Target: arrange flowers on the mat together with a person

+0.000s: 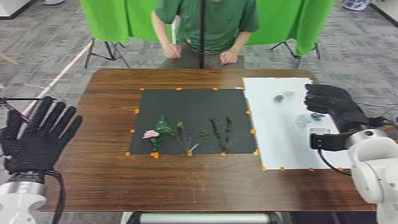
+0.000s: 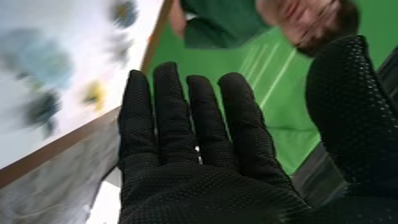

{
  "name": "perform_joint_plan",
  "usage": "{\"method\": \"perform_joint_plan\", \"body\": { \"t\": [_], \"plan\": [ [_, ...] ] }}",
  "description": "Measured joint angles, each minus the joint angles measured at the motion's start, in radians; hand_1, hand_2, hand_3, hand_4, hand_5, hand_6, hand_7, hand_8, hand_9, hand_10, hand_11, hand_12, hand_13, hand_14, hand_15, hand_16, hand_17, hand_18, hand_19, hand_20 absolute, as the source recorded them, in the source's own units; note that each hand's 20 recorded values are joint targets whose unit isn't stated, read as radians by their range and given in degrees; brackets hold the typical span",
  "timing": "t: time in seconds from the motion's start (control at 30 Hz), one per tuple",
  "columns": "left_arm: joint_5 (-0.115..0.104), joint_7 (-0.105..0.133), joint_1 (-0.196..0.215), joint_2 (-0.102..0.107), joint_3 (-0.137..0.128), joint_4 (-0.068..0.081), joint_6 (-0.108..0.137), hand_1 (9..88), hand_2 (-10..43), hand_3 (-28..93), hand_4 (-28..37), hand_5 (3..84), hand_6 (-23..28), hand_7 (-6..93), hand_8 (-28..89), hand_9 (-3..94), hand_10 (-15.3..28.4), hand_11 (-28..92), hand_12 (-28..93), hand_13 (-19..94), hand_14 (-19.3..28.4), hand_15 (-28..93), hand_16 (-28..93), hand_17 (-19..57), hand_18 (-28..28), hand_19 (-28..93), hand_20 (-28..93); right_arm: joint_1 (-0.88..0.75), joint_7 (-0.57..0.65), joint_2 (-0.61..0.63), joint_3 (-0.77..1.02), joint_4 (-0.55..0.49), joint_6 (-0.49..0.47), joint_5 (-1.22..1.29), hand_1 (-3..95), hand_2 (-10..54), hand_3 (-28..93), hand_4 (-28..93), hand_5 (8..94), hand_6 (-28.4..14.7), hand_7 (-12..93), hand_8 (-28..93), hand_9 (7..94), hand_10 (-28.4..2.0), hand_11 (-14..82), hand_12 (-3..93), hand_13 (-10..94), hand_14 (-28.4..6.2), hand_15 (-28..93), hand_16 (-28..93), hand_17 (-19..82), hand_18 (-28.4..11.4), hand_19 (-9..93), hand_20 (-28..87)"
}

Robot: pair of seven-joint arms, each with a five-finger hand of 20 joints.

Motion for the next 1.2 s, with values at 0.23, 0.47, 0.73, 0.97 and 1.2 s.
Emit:
{"method": "perform_joint_plan", "body": {
  "t": [0.23, 0.47, 0.73, 0.97, 1.2],
  "plan": [
    [0.000, 0.001, -0.006, 0.006, 0.000, 0.001, 0.000, 24.5, 9.5, 69, -28.3, 39.9, 6.0, 4.8, -7, 36.8, 14.4, 14, 9, 27, 15.1, 24, -5, -3.0, 12.8, 28, 12, -0.087, -0.033, -0.014, 0.053, -0.008, -0.002, 0.013, 32.6, -9.5, 80, -26, 40.2, -3.5, 16, -12, 39.3, -10.6, 8.9, 14.9, 35, -11.7, 22, 14, 17, -14.1, 36, 11],
    [0.001, -0.008, -0.013, 0.013, -0.012, 0.002, 0.001, 24.5, 9.5, 69, -28.3, 39.8, 6.0, 4.8, -7, 36.7, 14.4, 14, 9, 27, 15.1, 24, -5, -3.0, 12.8, 28, 12, -0.129, -0.078, -0.027, 0.092, -0.012, -0.006, 0.070, 32.9, -9.5, 80, -26, 40.1, -3.3, 17, -12, 39.0, -10.2, 8.6, 15.0, 35, -11.5, 21, 15, 17, -14.2, 35, 12],
    [0.000, -0.007, -0.006, 0.023, -0.021, 0.000, 0.001, 24.5, 9.5, 69, -28.3, 39.9, 6.1, 4.8, -7, 36.8, 14.5, 14, 9, 27, 15.2, 24, -5, -3.0, 12.9, 28, 12, -0.126, -0.101, -0.015, 0.045, -0.017, 0.053, 0.070, 32.3, -9.5, 80, -26, 41.0, -3.0, 17, -12, 39.6, -9.9, 9.2, 15.0, 35, -11.4, 21, 15, 17, -14.3, 35, 13],
    [0.000, -0.004, 0.014, 0.021, -0.030, -0.004, 0.001, 24.5, 9.7, 69, -28.3, 40.1, 6.1, 4.6, -7, 36.9, 14.5, 14, 9, 27, 15.2, 25, -5, -3.1, 12.8, 28, 12, -0.135, -0.193, -0.040, 0.048, -0.030, 0.005, 0.097, 30.8, -9.5, 79, -26, 40.9, -2.8, 17, -12, 39.4, -10.0, 8.7, 15.0, 35, -11.1, 19, 16, 17, -14.5, 33, 13],
    [0.000, -0.003, 0.012, 0.022, -0.027, -0.004, -0.001, 24.6, 9.7, 69, -28.3, 40.2, 6.1, 4.6, -8, 36.9, 14.5, 14, 9, 27, 15.2, 24, -5, -3.1, 12.8, 28, 12, -0.157, -0.218, -0.064, 0.059, -0.042, -0.008, 0.132, 30.8, -9.5, 80, -26, 41.3, -2.7, 17, -13, 39.5, -10.0, 8.5, 15.1, 34, -11.0, 18, 17, 17, -14.4, 32, 14]
  ]
}}
